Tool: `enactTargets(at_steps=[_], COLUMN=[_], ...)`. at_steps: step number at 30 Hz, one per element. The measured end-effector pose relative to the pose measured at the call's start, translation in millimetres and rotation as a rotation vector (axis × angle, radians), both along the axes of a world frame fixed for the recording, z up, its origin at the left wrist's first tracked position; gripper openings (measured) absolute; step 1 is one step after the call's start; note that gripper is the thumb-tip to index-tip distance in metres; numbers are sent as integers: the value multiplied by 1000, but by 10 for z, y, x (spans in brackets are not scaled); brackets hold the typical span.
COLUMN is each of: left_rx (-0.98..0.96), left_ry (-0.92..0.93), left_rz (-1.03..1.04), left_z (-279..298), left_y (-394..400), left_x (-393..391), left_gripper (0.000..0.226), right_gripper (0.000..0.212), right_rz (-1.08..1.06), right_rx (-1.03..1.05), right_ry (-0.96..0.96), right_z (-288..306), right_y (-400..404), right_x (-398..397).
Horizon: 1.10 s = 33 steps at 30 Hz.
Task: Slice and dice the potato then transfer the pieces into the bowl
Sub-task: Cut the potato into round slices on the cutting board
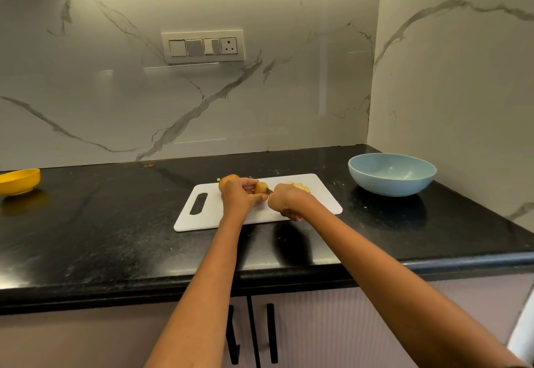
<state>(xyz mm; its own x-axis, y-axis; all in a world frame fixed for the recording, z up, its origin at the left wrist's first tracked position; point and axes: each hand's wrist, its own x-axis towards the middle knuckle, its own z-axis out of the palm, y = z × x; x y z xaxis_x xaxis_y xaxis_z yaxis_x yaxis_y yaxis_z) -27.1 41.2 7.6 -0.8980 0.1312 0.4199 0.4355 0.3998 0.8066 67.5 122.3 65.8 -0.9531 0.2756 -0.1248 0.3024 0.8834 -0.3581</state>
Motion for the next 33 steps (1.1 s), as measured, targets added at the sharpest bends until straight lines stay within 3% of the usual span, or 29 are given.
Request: enactTargets(at_steps=[6,14,19,23,33], left_rx=[27,38,-1,-27,13], left_ry=[-40,-57,-46,-57,-59], left_rz=[-5,-6,-17,-33,-21], left_z=[-10,-28,-30,-17,-34], left_y=[-38,-44,-45,-46,-48], left_x=[-48,-72,-87,-99,-90], left_gripper=[45,46,47,52,46], right_gripper=[31,34,21,30,28], right_rz=[16,7,-15,-34,-36], right_rx=[37,74,73,18,12], right_ry=[-150,-151,-8,142,120], right_z=[-101,-75,-42,28,-34], right_y=[51,93,209,192,69], right_x=[52,93,166,63,42])
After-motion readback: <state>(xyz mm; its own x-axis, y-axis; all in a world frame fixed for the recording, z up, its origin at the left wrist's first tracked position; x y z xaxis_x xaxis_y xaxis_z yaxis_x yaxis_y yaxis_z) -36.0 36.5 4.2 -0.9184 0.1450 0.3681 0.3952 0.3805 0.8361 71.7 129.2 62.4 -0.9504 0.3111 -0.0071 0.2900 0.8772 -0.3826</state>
